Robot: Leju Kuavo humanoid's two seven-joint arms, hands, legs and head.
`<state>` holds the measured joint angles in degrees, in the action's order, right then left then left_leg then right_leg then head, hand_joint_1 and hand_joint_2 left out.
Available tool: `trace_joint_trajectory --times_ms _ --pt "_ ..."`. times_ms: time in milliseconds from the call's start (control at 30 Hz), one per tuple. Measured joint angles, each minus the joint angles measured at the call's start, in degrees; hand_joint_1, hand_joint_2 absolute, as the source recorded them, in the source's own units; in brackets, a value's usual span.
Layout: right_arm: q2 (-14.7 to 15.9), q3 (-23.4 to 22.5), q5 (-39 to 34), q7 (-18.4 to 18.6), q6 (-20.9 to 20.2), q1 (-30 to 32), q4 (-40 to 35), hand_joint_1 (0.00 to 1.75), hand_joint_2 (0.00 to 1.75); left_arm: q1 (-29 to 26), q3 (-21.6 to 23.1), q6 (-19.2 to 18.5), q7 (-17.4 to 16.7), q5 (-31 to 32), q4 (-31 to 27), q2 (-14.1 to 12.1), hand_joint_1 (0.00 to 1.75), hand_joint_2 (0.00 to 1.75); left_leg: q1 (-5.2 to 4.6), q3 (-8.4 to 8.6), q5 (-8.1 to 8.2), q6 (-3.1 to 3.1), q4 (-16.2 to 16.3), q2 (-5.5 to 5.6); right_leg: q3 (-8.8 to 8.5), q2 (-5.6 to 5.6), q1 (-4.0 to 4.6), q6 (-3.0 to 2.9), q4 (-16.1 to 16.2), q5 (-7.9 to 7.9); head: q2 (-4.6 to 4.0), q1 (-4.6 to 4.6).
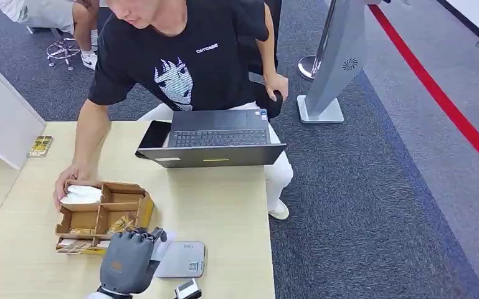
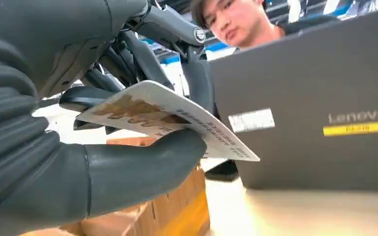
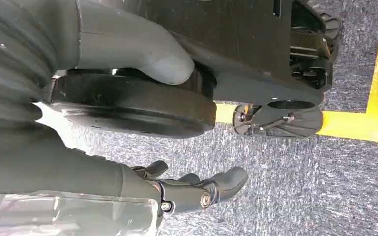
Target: Pass the card to the sensor for recognition and then transmit it.
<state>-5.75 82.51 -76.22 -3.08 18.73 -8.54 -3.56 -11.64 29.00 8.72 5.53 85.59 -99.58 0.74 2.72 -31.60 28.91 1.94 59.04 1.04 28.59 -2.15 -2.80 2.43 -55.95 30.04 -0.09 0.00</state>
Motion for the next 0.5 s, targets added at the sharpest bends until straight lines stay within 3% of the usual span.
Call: trace_joint_trajectory --times_ms 100,200,300,500 --pt "0.0 0.2 -0.3 0.0 0.0 0.0 0.0 0.00 1.75 -0.1 0.0 -0.1 -0.6 -0.5 1.1 0.1 1.75 1.75 0.00 -0.01 0.00 0.00 0.0 0.00 -0.02 0.00 0.00 0.00 0.0 0.00 0.00 0.00" --pt "0.0 0.7 -1.0 0.0 0.0 0.0 0.0 0.00 1.75 -1.0 1.6 5.4 -6.1 -2.6 4.1 -1.7 1.75 1.75 0.00 0.01 0.01 0.00 0.0 -0.02 0.01 -0.01 0.00 0.00 0.0 0.00 0.00 -0.02" --pt "0.0 1.1 -1.6 0.0 0.0 -0.1 0.0 0.00 1.75 -1.6 3.5 7.7 -8.3 -3.5 6.4 -3.1 1.75 1.75 0.00 -0.01 0.01 0.00 0.0 0.02 0.08 0.04 0.00 0.02 0.0 0.05 0.00 0.00" --pt "0.0 1.8 -1.8 0.0 0.0 -0.1 0.0 0.00 1.75 -1.4 5.7 7.3 -10.6 -4.5 8.8 -4.9 1.75 1.75 0.00 0.00 0.01 0.00 0.0 0.01 0.06 0.04 0.00 0.02 0.0 0.05 0.00 0.00"
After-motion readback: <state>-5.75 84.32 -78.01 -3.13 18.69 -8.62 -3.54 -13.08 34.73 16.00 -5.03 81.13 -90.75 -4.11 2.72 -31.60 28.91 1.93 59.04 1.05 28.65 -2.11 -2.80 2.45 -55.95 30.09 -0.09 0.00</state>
